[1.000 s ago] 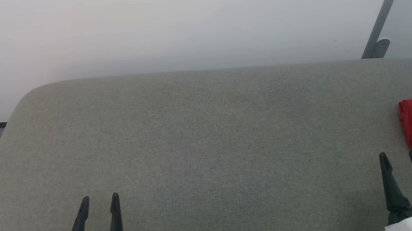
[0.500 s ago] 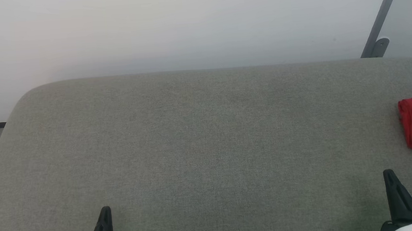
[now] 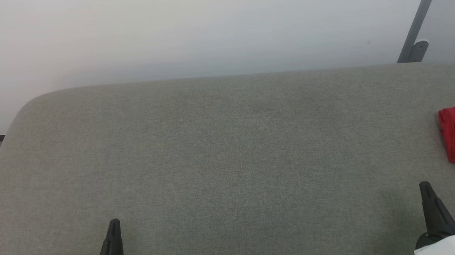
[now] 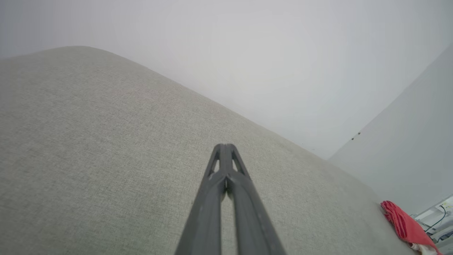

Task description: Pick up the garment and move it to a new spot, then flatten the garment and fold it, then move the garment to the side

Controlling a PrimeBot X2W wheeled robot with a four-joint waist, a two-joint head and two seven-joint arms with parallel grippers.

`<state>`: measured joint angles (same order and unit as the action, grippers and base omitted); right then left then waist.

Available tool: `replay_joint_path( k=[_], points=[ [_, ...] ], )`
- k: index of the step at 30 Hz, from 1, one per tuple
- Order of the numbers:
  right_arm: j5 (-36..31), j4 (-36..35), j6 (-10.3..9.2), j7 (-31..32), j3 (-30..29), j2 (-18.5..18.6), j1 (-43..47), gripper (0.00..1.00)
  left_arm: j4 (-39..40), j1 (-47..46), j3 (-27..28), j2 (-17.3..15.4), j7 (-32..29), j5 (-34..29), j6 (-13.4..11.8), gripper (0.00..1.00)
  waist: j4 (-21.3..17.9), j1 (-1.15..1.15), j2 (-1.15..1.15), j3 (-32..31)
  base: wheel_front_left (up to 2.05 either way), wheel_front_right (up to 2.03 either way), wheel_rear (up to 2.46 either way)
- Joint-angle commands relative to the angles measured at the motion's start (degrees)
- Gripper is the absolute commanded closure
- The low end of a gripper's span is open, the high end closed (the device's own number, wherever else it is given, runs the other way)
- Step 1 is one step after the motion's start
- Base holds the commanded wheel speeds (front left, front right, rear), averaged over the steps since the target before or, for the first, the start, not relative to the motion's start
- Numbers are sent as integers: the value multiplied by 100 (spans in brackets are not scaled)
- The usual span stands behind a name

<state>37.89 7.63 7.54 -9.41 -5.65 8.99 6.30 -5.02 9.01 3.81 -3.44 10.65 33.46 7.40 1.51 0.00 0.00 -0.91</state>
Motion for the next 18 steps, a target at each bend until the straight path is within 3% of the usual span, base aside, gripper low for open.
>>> replay_joint_path(
  k=[1,18],
  points=[
    [269,-48,-2,70,-23,2,-195,100,27,-195,-9,-52,-60,324,2,100,-3,0,0,2,0,0,0],
    [1446,103,-3,419,-41,-135,-443,100,-174,-505,-28,-92,-370,1661,5,100,-26,0,0,19,0,0,0]
  ],
)
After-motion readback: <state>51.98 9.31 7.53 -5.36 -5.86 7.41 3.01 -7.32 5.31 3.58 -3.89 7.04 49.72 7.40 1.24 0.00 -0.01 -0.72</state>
